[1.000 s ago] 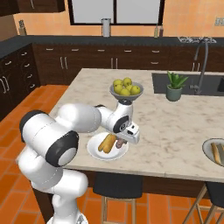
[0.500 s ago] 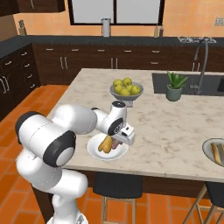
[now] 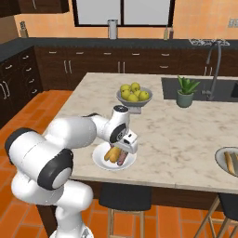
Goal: Place one bun and one sausage from the bowl on each plate.
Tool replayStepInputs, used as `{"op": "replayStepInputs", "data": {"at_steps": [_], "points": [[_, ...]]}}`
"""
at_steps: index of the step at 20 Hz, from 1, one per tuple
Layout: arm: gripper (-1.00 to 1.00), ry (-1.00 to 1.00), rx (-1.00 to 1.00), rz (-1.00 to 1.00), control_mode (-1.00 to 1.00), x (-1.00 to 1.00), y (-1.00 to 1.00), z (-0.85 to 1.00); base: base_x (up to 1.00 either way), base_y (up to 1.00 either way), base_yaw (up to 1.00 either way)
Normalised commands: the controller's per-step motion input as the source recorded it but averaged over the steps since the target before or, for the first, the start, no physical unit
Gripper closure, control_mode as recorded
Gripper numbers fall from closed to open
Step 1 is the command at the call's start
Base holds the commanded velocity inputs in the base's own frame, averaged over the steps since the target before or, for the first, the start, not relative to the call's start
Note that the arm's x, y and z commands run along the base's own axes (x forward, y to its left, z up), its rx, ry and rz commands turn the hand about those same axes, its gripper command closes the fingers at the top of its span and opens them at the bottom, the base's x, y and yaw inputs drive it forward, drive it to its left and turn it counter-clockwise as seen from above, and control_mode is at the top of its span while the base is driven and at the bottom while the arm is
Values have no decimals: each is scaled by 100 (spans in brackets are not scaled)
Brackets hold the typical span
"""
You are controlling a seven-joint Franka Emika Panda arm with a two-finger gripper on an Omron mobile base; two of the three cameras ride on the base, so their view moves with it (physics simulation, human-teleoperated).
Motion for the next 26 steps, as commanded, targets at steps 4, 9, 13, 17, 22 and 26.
{"op": "replayStepInputs", "data": {"at_steps": [4,9,13,17,22,26], "points": [[-100,-8,0,-1,-100,-2,16,17,0,0,0],[-100,9,-18,2,-100,-32,69,91,0,0,0],[-100,-1,-27,0,-100,-80,100,100,0,0,0],[-100,-14,-18,0,-100,-100,100,98,0,0,0],[-100,-5,-18,1,-100,-74,100,28,0,0,0],[-100,5,-16,-5,-100,2,75,-47,0,0,0]]}}
